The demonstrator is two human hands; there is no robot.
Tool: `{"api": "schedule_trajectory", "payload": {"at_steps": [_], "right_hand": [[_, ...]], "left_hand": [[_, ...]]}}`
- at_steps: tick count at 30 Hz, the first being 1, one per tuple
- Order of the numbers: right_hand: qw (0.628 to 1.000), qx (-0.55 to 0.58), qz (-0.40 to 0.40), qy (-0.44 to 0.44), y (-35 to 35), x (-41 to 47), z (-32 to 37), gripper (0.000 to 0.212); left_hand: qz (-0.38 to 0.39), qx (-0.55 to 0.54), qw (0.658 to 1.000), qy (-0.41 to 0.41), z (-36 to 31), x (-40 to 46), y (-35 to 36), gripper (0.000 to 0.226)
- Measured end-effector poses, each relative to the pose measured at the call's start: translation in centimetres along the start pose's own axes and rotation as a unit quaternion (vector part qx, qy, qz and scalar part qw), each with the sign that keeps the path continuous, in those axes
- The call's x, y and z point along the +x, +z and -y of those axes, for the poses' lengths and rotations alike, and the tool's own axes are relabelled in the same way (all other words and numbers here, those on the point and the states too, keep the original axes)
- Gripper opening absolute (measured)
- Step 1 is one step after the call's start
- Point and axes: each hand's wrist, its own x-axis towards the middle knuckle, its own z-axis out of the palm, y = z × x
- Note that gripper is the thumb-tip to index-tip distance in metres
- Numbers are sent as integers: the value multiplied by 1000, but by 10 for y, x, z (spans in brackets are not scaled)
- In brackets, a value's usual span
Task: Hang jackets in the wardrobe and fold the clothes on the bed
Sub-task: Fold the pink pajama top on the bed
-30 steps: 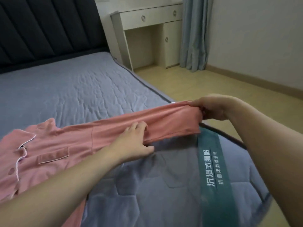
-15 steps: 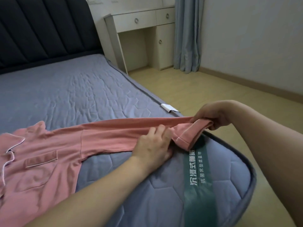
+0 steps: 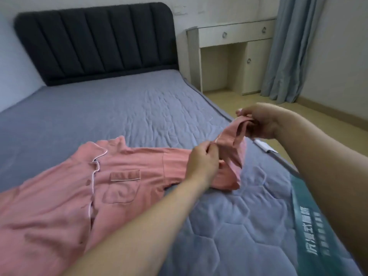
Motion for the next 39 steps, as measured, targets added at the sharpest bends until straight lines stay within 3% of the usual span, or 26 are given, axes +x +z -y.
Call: {"api": "schedule_trajectory", "payload": {"at_steps": [4, 7, 9, 12, 15, 18, 21, 23, 25, 27, 28, 30, 31, 32, 34, 35, 37, 39], "right_hand": [[992, -47, 56, -99, 184, 25, 18, 19], [969, -137, 109, -175, 297, 32, -23, 18], [911, -313, 70, -259, 326, 36, -69, 35], [777, -535, -12, -332, 303, 36, -135, 61], [677, -661, -34, -321, 257, 36, -180, 89], [692, -649, -142, -284, 234, 35, -188, 88], [707, -641, -171, -245, 232, 37, -185, 83], [749, -580, -202, -246, 228, 40, -187, 68], [775, -546, -212, -236, 226, 39, -188, 55], [751, -601, -157, -226, 227, 40, -184, 58], [737, -630, -126, -211, 230, 40, -179, 62], [746, -655, -51, -112, 236, 44, -164, 60], [774, -631, -12, -52, 238, 46, -152, 60], [809, -588, 14, -9, 241, 48, -140, 64], [851, -526, 7, -14, 247, 64, -117, 82], [834, -549, -6, -45, 255, 71, -109, 87], [766, -630, -48, -119, 276, 84, -112, 75], [748, -641, -60, -157, 290, 96, -137, 71]], "left_hand": [[-142, -222, 958, -114, 23, 12, -122, 22], [-249, -273, 905, -210, 75, 0, -220, 17], [-310, -262, 870, -279, 117, -13, -274, 21], [-374, -306, 828, -284, 154, -22, -322, 42], [-389, -275, 825, -303, 168, -9, -336, 37], [-419, -143, 840, -313, 169, 6, -334, 22], [-515, -132, 807, -257, 158, 16, -347, 29], [-540, -121, 799, -234, 153, 11, -373, 33], [-503, -91, 812, -282, 165, 1, -398, 42], [-467, -29, 816, -341, 174, -13, -404, 51], [-469, 66, 810, -347, 174, -19, -400, 56], [-427, 312, 807, -263, 175, -20, -382, 58], [-369, 394, 817, -204, 173, -15, -373, 57], [-294, 454, 827, -155, 170, -7, -363, 56], [-141, 501, 850, -78, 167, 14, -342, 55], [-72, 503, 859, -60, 166, 23, -330, 56], [36, 496, 865, -68, 171, 33, -307, 58], [87, 497, 855, -120, 189, 32, -297, 60]]}}
